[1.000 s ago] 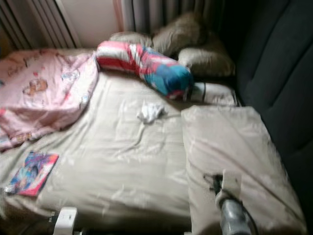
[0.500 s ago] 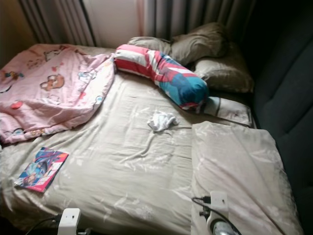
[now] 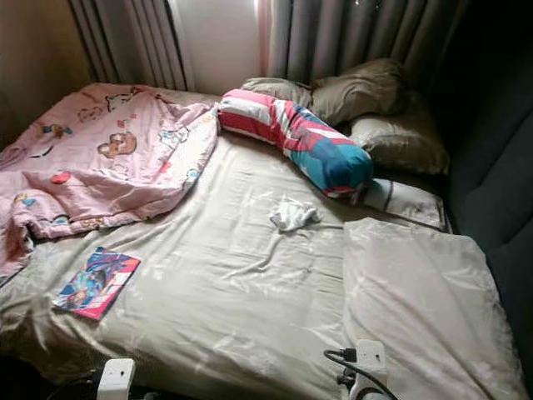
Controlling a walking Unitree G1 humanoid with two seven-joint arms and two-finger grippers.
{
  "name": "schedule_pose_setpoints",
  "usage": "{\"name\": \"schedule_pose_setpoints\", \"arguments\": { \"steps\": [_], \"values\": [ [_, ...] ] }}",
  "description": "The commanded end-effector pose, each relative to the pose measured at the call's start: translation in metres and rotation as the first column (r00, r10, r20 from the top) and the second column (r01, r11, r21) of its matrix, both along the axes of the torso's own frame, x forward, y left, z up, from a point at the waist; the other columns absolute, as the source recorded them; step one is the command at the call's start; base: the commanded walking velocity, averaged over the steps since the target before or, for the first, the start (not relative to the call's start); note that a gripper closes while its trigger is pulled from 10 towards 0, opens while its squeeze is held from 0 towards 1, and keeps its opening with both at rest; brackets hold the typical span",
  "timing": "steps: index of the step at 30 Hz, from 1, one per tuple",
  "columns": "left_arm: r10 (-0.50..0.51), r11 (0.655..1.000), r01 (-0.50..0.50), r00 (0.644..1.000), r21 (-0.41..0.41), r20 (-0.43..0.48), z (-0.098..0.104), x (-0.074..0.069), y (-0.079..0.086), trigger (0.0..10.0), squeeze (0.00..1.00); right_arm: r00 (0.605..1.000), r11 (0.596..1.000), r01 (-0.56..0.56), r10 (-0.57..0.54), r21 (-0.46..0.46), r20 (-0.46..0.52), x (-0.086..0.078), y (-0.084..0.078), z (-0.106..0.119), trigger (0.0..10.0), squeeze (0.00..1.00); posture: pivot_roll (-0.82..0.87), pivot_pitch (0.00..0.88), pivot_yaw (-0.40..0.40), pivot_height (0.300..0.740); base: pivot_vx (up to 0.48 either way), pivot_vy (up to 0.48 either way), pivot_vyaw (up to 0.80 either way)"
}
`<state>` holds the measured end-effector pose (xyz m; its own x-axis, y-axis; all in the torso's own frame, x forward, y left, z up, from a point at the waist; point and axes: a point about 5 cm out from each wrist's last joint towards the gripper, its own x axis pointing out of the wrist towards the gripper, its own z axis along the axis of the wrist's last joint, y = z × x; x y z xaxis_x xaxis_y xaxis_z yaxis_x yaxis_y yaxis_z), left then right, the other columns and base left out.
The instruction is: Clean up the room
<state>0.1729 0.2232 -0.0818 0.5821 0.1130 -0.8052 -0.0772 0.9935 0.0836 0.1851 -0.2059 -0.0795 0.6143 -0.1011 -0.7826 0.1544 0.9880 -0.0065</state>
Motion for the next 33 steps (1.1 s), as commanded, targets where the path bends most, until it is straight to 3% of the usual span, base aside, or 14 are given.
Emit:
{"name": "schedule_pose_setpoints", "arguments": {
  "steps": [1,14,33],
  "values": [
    [-0.033,0.999,0.033,0.999,0.003,-0.021,-0.002,-0.004,-0.001,10.0,0.00,0.999,0.999,0.044,-0.043,0.006,-0.019,-0.006,-0.004,-0.003,10.0,0.00,0.03,0.000,-0.021,0.740,0.000,0.360,0.00],
    [-0.017,1.000,0.017,1.000,0.002,-0.011,-0.002,-0.005,-0.001,10.0,0.00,0.998,0.999,0.041,-0.040,0.022,-0.043,-0.009,0.004,-0.006,10.0,0.00,0.04,0.000,-0.031,0.740,0.000,0.375,0.00],
    [0.014,1.000,-0.014,1.000,0.002,-0.003,-0.001,-0.004,0.001,10.0,0.00,0.997,0.997,0.065,-0.064,0.040,-0.032,0.003,0.013,-0.002,10.0,0.00,0.05,0.000,-0.035,0.740,0.000,0.429,0.00]
  ]
}}
